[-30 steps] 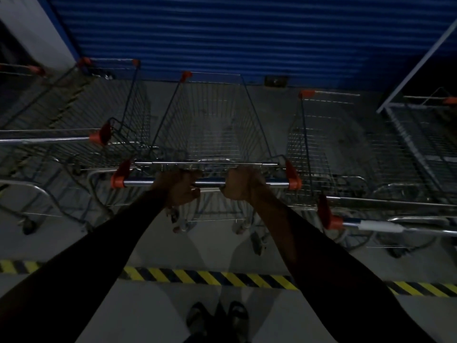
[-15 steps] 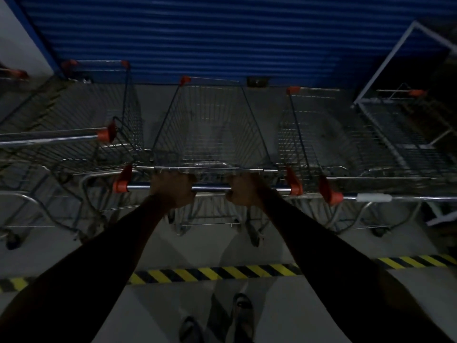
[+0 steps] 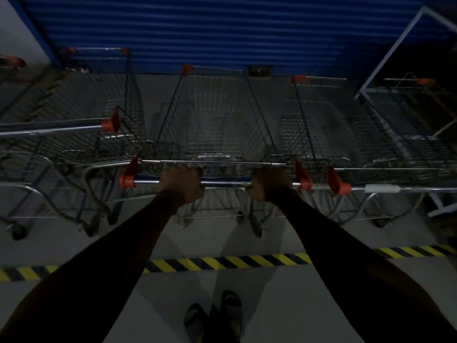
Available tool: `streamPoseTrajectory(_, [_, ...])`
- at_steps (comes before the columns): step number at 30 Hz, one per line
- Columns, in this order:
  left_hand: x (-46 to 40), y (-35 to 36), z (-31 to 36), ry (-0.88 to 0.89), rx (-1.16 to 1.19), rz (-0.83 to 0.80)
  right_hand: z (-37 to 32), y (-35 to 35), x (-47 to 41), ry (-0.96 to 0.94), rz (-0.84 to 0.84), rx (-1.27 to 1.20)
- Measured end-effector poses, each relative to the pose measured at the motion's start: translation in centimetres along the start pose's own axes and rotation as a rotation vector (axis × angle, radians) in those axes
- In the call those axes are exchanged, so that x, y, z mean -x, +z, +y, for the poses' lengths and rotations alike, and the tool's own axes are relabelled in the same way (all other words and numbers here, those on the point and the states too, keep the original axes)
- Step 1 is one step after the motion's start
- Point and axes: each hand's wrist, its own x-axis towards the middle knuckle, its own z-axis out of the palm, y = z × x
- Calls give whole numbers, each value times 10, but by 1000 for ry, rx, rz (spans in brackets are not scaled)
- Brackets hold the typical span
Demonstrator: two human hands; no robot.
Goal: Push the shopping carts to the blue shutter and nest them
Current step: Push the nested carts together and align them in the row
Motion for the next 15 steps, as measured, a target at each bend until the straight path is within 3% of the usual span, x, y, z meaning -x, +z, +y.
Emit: streamPoseTrajectory(15, [17, 1, 17, -41, 32, -14, 12, 2, 17, -14, 10, -45])
